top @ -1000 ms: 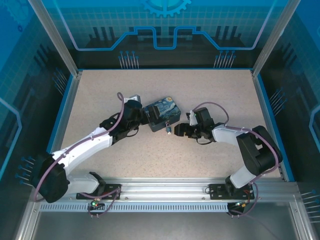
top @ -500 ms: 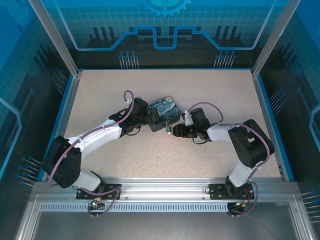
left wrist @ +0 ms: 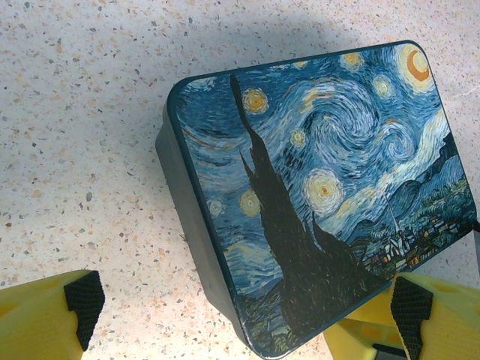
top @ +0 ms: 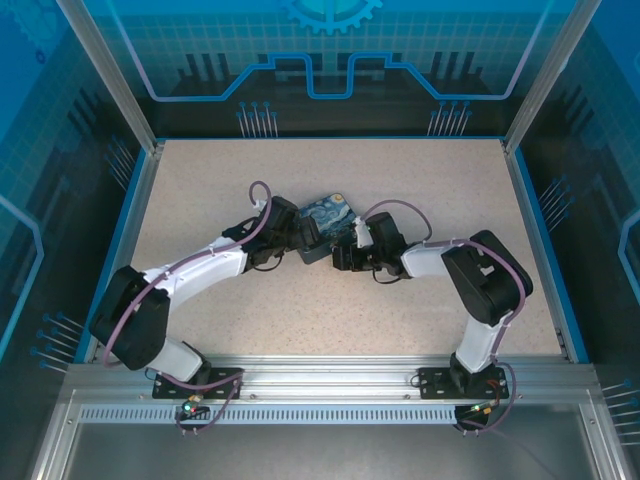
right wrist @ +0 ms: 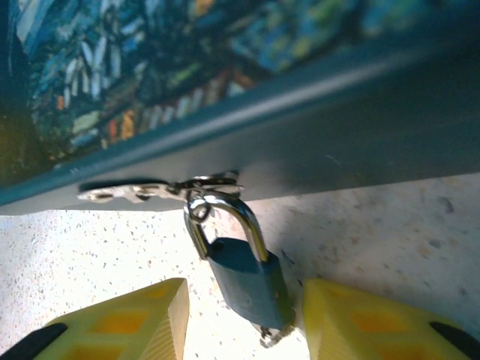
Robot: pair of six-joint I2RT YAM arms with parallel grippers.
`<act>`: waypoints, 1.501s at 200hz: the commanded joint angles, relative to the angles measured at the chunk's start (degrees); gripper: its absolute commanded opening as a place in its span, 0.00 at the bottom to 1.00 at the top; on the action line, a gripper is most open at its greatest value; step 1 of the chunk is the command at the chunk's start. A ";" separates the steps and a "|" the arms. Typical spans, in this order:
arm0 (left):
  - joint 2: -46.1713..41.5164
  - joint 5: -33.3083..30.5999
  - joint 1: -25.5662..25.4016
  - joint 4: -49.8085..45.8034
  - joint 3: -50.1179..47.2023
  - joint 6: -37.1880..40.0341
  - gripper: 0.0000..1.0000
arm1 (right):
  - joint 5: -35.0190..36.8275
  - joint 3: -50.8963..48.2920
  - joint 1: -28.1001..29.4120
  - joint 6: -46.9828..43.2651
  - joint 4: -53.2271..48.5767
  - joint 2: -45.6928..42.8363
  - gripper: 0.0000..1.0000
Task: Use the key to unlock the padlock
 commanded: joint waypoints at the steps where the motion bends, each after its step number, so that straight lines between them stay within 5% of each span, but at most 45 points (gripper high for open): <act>1: 0.67 0.84 0.76 0.93 1.29 -0.92 0.99 | -1.08 0.01 1.77 -0.50 -0.91 2.88 0.45; 112: 1.08 1.72 1.38 1.76 1.35 -1.39 0.99 | 0.65 -4.53 1.77 -1.29 -0.94 1.61 0.40; 223: 2.27 -0.22 1.56 0.28 1.34 -0.33 0.99 | 1.90 -6.51 -0.13 1.23 0.17 -1.10 0.09; 300: 4.08 -6.02 1.56 -3.39 1.25 0.81 0.99 | 0.42 -6.01 -0.60 6.46 -0.04 -2.77 0.01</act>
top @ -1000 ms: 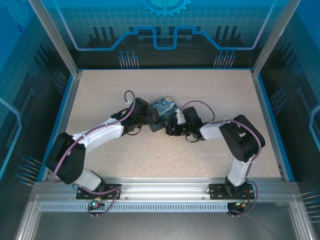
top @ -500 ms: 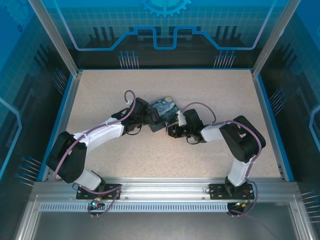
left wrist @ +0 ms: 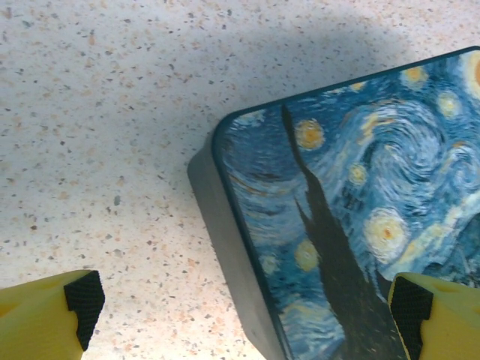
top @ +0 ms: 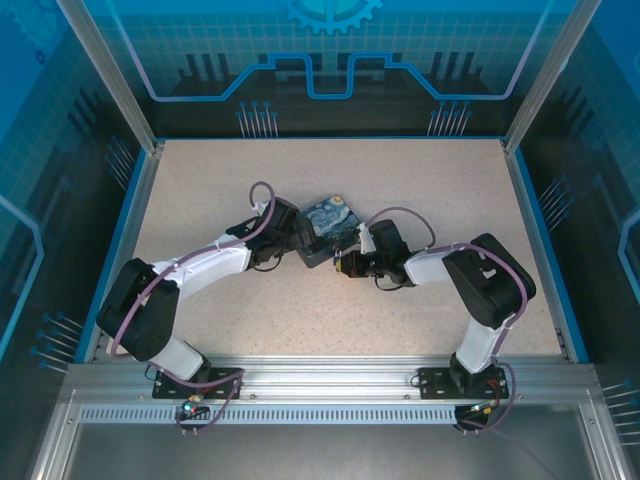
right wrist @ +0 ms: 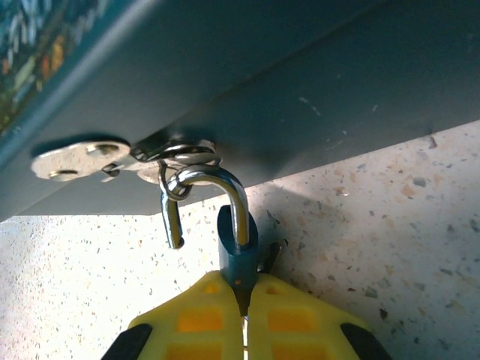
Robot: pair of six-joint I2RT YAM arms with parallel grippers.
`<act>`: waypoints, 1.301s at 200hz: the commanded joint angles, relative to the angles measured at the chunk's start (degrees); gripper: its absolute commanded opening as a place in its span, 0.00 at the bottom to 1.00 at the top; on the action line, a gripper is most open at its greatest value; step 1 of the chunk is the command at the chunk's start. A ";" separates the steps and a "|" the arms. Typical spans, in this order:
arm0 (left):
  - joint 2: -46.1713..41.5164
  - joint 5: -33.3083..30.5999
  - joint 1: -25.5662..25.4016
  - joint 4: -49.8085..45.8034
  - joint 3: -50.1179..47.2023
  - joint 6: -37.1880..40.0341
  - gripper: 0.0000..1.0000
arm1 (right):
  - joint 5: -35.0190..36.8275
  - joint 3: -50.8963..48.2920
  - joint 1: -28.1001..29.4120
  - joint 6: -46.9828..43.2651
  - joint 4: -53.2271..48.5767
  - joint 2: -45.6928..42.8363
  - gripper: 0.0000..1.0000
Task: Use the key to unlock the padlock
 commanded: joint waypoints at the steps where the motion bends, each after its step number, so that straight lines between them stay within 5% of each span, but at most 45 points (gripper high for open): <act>1: 0.95 -3.66 0.48 -2.77 1.18 0.92 0.99 | -0.39 -0.99 -0.58 2.71 -3.95 -1.03 0.01; 260: 6.41 -6.85 -5.96 -1.58 -2.82 -2.32 0.99 | 1.09 -4.63 -3.03 26.78 9.04 -2.18 0.00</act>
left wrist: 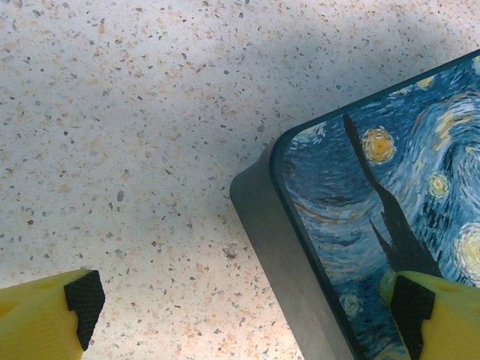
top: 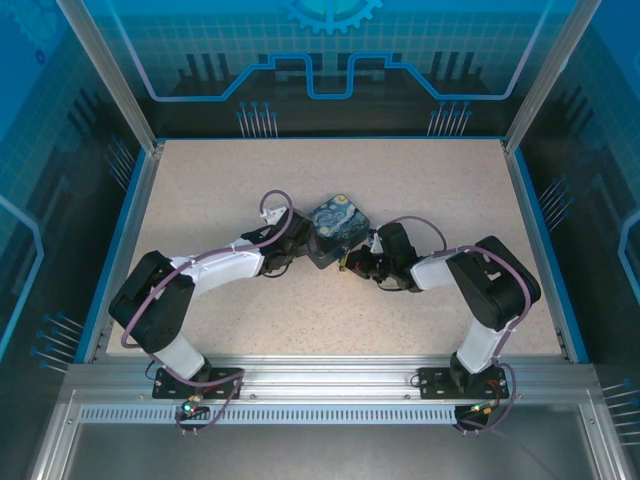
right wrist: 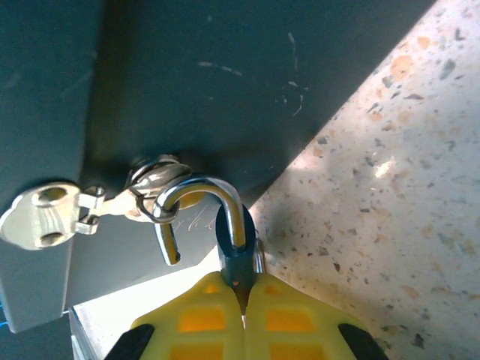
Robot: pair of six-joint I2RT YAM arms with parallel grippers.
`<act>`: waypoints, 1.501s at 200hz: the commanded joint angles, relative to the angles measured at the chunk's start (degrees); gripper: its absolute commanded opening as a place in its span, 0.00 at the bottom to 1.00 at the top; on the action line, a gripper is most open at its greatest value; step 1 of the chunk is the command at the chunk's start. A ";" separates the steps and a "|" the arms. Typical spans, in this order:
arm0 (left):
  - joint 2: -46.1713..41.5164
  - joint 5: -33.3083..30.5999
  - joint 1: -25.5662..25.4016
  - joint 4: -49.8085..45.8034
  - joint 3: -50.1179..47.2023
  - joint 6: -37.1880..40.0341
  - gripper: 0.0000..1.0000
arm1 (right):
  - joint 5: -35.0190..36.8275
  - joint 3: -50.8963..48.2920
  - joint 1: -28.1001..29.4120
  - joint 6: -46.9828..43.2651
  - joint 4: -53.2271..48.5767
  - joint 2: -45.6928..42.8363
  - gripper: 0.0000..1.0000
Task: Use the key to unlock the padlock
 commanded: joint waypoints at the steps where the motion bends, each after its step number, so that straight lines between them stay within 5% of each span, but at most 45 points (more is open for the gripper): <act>1: 2.37 0.72 -1.25 -4.13 -1.94 0.41 0.99 | 1.53 -0.05 -1.04 3.33 1.39 -0.86 0.00; 177: 3.51 1.27 -1.53 -3.71 -2.63 0.58 0.99 | 3.31 5.41 -7.36 9.11 -0.76 0.88 0.00; 275: 0.14 1.69 -1.45 -5.74 0.43 2.52 0.99 | -1.73 -3.32 -14.88 2.01 -9.51 -8.92 0.00; 300: -2.19 3.04 -1.42 -7.34 2.72 3.60 0.99 | -3.47 -5.70 -16.25 1.20 -11.00 -10.29 0.10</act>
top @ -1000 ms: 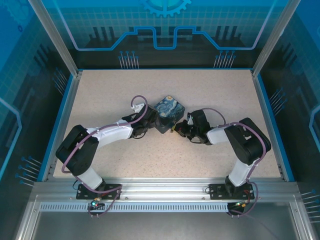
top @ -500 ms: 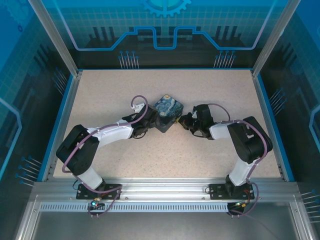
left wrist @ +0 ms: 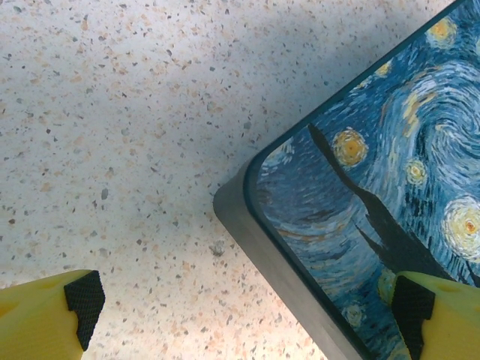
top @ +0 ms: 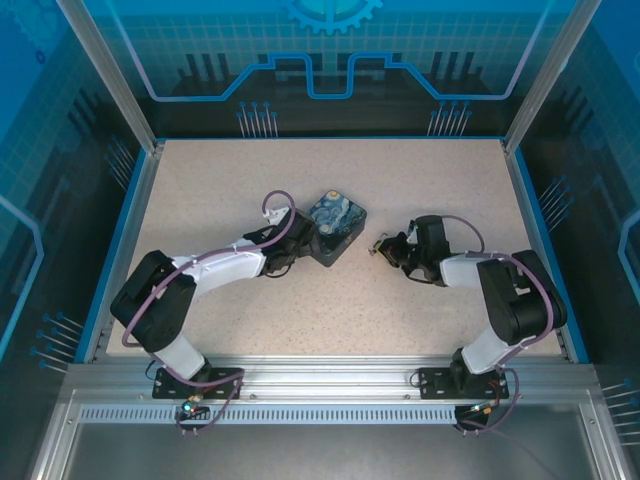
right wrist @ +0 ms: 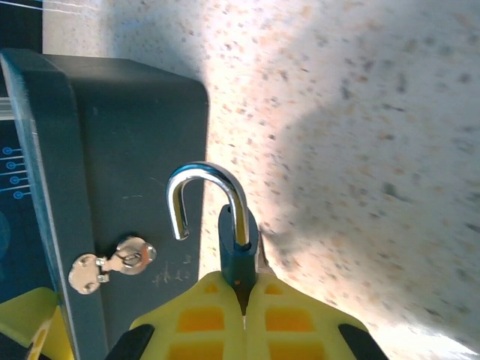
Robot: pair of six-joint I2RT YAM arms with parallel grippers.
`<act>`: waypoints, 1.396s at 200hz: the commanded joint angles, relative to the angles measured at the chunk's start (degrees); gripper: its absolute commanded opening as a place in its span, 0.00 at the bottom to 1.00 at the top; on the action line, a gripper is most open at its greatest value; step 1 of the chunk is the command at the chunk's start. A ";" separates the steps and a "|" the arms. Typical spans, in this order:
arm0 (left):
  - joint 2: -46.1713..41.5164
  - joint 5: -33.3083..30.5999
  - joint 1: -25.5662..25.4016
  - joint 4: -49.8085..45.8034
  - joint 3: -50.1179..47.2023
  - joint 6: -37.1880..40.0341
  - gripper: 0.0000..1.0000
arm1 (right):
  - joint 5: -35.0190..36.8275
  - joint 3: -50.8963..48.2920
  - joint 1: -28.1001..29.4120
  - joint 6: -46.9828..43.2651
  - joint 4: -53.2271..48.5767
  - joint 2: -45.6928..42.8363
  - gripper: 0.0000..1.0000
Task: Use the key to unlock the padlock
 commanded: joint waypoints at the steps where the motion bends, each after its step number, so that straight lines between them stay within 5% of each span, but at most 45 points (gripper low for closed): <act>1: -2.44 2.77 -0.78 -7.01 2.15 3.10 0.99 | -3.12 -2.42 -1.54 -2.69 -3.99 -1.98 0.10; 26: -5.15 3.72 -0.71 -9.18 4.55 4.36 0.99 | -3.78 -4.14 -2.69 -3.81 -7.78 -4.05 0.20; 99: -17.82 1.94 0.51 -13.75 5.82 6.24 0.99 | 0.22 -6.36 -5.97 -9.22 -28.68 -25.54 0.99; 155: -29.77 -10.42 2.92 -13.62 2.10 15.13 0.99 | 12.49 5.44 -6.25 -19.00 -43.84 -35.61 1.00; 212: -45.50 -23.65 6.27 17.62 -20.77 37.05 0.99 | 35.19 3.03 -2.89 -18.85 -34.56 -33.53 1.00; 254: -43.77 -22.55 14.93 28.19 -29.92 45.77 0.99 | 52.86 4.05 2.75 -30.24 -30.81 -26.20 1.00; 279: -36.41 -18.34 20.60 34.94 -32.98 43.50 0.99 | 57.73 4.18 3.05 -29.63 -27.86 -23.02 1.00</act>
